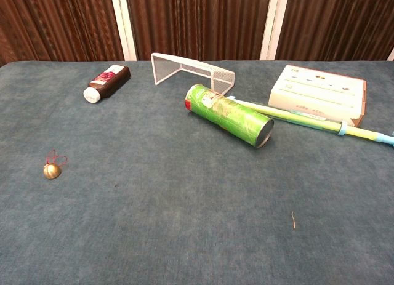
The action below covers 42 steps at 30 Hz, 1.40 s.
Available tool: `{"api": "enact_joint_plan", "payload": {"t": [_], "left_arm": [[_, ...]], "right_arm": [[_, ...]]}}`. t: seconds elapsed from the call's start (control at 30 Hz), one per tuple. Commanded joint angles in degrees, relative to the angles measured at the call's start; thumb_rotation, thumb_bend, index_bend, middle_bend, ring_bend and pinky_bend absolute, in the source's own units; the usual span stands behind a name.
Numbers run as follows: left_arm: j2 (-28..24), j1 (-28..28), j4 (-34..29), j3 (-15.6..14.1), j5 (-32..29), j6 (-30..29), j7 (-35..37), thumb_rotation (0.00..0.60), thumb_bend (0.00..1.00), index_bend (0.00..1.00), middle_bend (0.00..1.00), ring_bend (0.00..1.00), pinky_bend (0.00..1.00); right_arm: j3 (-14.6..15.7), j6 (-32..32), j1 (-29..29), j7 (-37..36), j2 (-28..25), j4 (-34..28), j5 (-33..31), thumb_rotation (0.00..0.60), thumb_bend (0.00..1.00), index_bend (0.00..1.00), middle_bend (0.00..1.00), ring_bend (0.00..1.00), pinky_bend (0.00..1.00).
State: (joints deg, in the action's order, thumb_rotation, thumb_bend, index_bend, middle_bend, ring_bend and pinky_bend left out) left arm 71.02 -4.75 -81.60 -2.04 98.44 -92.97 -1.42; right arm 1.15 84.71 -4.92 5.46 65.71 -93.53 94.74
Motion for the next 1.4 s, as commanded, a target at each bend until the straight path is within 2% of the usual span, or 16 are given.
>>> {"api": "enact_joint_plan", "payload": {"t": [0.03,0.17,0.23,0.27,0.3,0.37,0.4,0.47,0.57,0.77,0.97,1.4], "left_arm": [[0.21,-0.25,0.05,-0.26,0.33,0.52,-0.12,0.6,0.43,0.02,0.0,0.0,0.05],[2.52,-2.04,0.59,0.08,0.54,3.03,0.44,0.6,0.43,0.04,0.01,0.0,0.08],[5.0,-3.18,2.24,1.14,0.32,3.76,0.41,0.6,0.43,0.09,0.11,0.08,0.22],[7.03,-4.11,3.9,2.07,0.39,3.87,0.64,0.6,0.42,0.14,0.25,0.21,0.38],[8.7,-4.86,5.43,2.69,0.36,4.08,1.39,0.6,0.42,0.21,0.44,0.38,0.56],[12.1,-6.73,8.79,3.39,-0.24,5.99,5.19,0.6,0.42,0.32,0.73,0.66,0.82],[13.23,-7.49,10.04,3.53,-0.72,7.19,6.88,0.6,0.42,0.39,0.84,0.77,0.91],[15.35,-9.14,12.55,3.74,-1.86,10.27,8.63,0.6,0.43,0.44,0.93,0.86,0.98],[17.99,-10.96,15.52,3.97,-2.93,13.38,8.64,0.6,0.43,0.46,0.98,0.91,1.0],[22.62,-13.02,21.73,3.92,-4.19,16.39,7.84,0.6,0.43,0.47,0.99,0.92,1.0],[25.87,-14.06,27.81,3.94,-4.17,15.62,6.76,0.6,0.43,0.47,1.0,0.92,1.0],[28.49,-15.45,34.06,3.61,-6.2,17.36,7.82,0.6,0.43,0.47,1.0,0.93,1.0]], "right_arm": [[0.17,-0.15,-0.03,-0.02,-0.01,-0.01,0.18,0.6,0.18,0.0,0.0,0.0,0.0],[0.53,-0.18,0.04,0.19,0.0,0.02,0.62,0.6,0.18,0.0,0.0,0.0,0.0],[0.52,-0.42,-0.03,0.38,0.09,0.05,0.46,0.6,0.18,0.0,0.0,0.0,0.0],[0.5,-0.63,-0.1,0.49,0.17,0.06,0.34,0.6,0.18,0.0,0.0,0.0,0.0],[0.49,-0.74,-0.14,0.55,0.22,0.02,0.27,0.6,0.18,0.0,0.0,0.0,0.0],[0.36,-0.78,-0.25,0.69,0.44,-0.04,0.27,0.6,0.18,0.0,0.0,0.0,0.0],[0.22,-0.62,-0.27,0.81,0.68,0.03,0.31,0.6,0.18,0.0,0.0,0.0,0.0],[0.24,-0.67,-0.32,1.15,1.11,0.24,0.41,0.6,0.18,0.0,0.0,0.0,0.0],[0.18,-1.1,-0.38,1.64,1.38,0.41,-0.08,0.6,0.18,0.0,0.0,0.0,0.0],[-0.01,-1.39,-0.42,1.93,1.43,0.35,-0.79,0.6,0.18,0.0,0.0,0.0,0.0],[-0.18,-1.59,-0.49,1.9,1.35,0.29,-1.27,0.6,0.18,0.0,0.0,0.0,0.0],[-0.36,-2.13,-0.82,2.04,1.5,0.21,-1.8,0.6,0.18,0.0,0.0,0.0,0.0]]}}
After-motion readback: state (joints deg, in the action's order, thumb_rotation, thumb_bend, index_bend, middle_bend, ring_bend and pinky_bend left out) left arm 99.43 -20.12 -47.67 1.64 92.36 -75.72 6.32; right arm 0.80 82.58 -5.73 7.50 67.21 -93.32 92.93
